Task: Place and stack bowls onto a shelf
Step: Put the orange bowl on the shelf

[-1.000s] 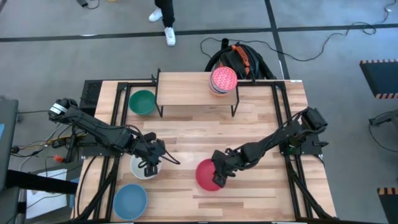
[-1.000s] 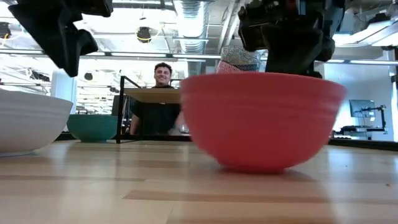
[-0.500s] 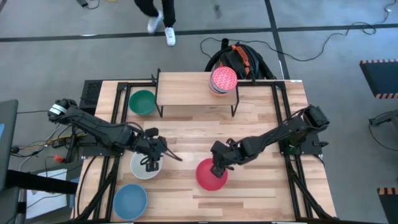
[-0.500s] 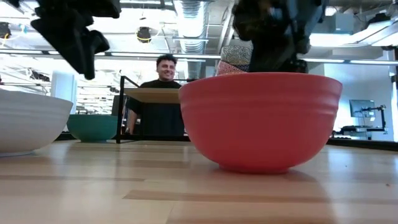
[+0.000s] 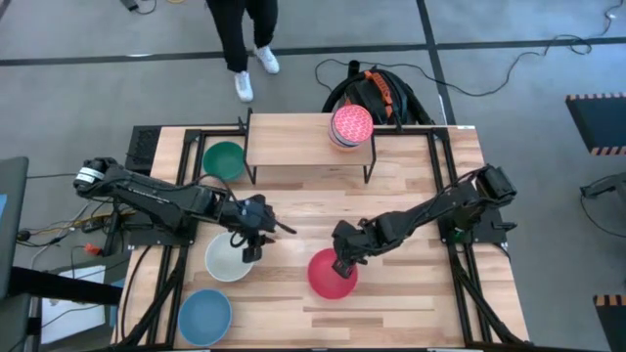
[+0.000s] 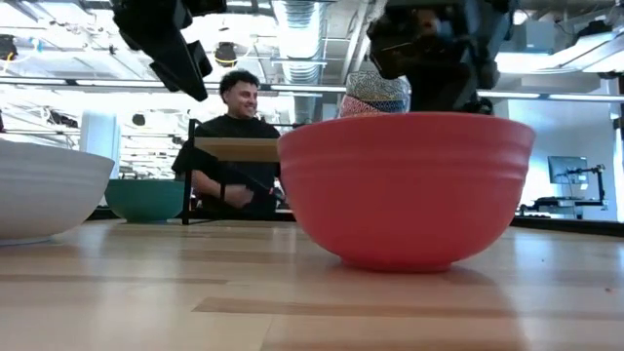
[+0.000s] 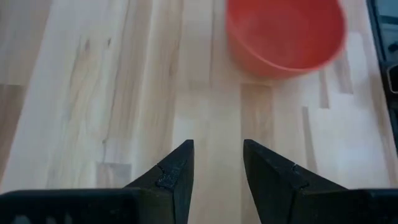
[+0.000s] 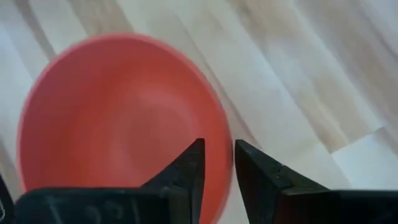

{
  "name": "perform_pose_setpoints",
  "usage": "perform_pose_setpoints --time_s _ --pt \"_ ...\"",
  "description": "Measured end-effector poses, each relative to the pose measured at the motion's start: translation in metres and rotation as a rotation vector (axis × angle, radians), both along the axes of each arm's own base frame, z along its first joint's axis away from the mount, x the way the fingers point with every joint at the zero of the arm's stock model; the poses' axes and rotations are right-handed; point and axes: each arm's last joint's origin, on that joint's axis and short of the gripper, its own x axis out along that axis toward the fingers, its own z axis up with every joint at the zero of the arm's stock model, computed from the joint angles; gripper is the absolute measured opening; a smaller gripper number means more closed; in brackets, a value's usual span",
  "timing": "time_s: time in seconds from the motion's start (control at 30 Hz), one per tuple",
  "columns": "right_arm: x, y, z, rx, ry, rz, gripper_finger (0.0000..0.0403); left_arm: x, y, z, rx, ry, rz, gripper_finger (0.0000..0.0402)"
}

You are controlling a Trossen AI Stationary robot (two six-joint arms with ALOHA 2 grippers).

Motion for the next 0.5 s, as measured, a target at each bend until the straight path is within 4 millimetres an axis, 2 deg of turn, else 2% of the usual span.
perform_pose_setpoints --time_s 0.1,0.3,0.5 --pt "-0.002 0.002 -0.001 -0.023 0.009 0.004 0.0115 0.001 0.004 0.000 0.000 -0.003 0.017 0.0123" --pt "-0.001 -0.006 -0.002 -0.050 0.023 0.019 0.0138 0.006 0.011 0.004 -0.018 -0.062 0.066 0.0123" --pt "0.008 -0.007 -0.014 0.007 0.044 0.060 0.0149 0.010 0.013 0.008 -0.030 -0.112 0.083 0.0123"
